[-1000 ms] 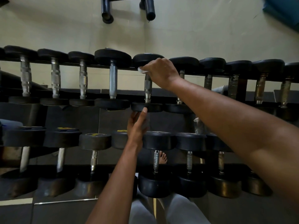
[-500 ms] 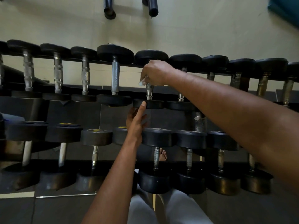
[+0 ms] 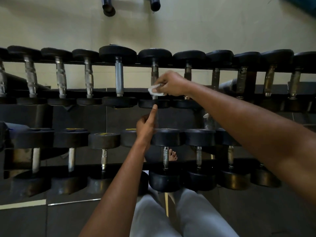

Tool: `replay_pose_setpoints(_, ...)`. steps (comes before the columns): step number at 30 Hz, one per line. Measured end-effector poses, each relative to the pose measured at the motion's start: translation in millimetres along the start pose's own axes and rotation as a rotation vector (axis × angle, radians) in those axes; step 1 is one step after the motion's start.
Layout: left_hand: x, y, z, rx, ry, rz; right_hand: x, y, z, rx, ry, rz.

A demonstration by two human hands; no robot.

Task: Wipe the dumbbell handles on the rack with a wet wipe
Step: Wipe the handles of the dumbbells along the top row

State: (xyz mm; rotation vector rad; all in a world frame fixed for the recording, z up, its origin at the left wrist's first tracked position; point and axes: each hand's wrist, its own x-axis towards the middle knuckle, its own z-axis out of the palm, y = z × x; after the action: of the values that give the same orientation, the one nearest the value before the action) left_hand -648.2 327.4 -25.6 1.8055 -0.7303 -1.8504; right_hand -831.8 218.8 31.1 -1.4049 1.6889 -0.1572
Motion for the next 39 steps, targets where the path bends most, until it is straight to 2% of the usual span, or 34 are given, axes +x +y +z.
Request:
replay_pose_setpoints(5,-35,11,37,0.271,0.016,0.316,-60,48,-32,0.310,0.191,0.013)
replay_pose_setpoints(8,-44,21,73,0.414,0.051,0.532,-85,83,-47,0.298,0.251,0.054)
replay_pose_setpoints(11,-39,25,107,0.568,0.058,0.627,-96,113,-55,0.197,0.278,0.082)
replay_pose_setpoints(14,-27,14,130,0.664,0.126,0.579,-93,131,-56,0.102,0.264,0.067)
replay_pose_setpoints(16,-25,4,134,0.634,0.154,0.520,-87,137,-55,0.028,0.239,-0.001)
replay_pose_setpoints(21,-22,-5,128,0.578,0.163,0.551,-63,132,-51,-0.207,0.138,-0.174)
replay_pose_setpoints(27,-18,-5,127,0.579,0.165,0.576,-49,126,-52,-0.412,0.077,-0.233)
replay_pose_setpoints(33,-14,-9,122,0.594,0.156,0.594,-30,95,-51,-0.746,0.013,-0.323)
replay_pose_setpoints(39,-18,-13,123,0.577,0.194,0.619,-21,79,-42,-0.804,-0.008,-0.294)
